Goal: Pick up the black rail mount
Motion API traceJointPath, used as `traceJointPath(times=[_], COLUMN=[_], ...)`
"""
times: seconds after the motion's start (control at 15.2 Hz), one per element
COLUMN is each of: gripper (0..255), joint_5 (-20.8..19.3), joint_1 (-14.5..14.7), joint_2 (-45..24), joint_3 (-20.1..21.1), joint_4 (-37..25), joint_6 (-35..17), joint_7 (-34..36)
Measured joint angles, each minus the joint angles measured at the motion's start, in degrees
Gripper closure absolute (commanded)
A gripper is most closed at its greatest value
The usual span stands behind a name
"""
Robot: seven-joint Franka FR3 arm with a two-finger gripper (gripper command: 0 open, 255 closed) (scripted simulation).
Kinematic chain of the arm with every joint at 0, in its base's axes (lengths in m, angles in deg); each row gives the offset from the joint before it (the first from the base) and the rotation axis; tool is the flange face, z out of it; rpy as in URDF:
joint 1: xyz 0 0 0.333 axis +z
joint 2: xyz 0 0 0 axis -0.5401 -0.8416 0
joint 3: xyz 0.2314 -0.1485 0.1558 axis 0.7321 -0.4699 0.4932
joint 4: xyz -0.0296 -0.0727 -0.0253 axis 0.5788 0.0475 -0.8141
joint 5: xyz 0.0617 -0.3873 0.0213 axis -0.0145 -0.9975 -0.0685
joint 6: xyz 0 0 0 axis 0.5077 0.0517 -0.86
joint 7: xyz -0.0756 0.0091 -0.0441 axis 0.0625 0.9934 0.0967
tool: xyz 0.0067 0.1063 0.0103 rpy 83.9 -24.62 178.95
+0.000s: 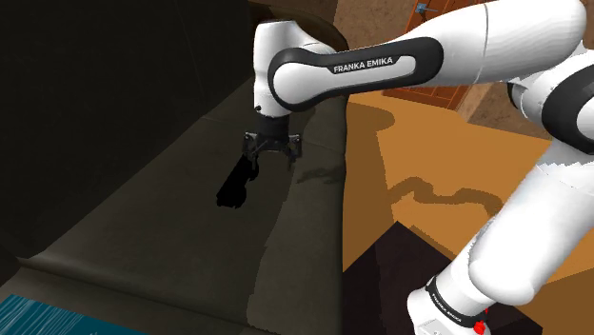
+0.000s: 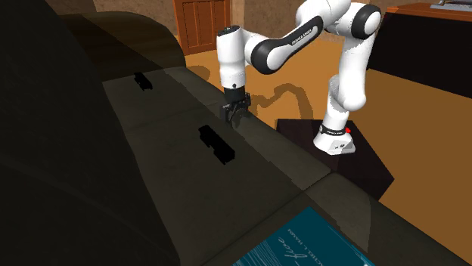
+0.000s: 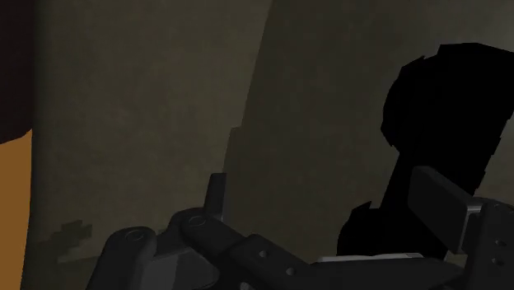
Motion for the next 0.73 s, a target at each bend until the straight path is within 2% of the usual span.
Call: traceJointPath(times=[0.2, 0.46, 0.59, 0.73], gripper=[0, 0, 0, 0], joint_5=[-4.14, -8.75, -9.69, -10.06], joint_1=[1.78, 5.37, 6.24, 6.39], joint_2=[-8.19, -18.88, -21.36, -22.29], joint_3=[-0.16, -1.49, -1.98, -2.23], joint_4=[-7.55, -20.06, -22.68, -22.55], joint_6=[0.55, 3.78, 4.18, 3.22], joint_7=[6.05, 12.99, 14.36, 14.71])
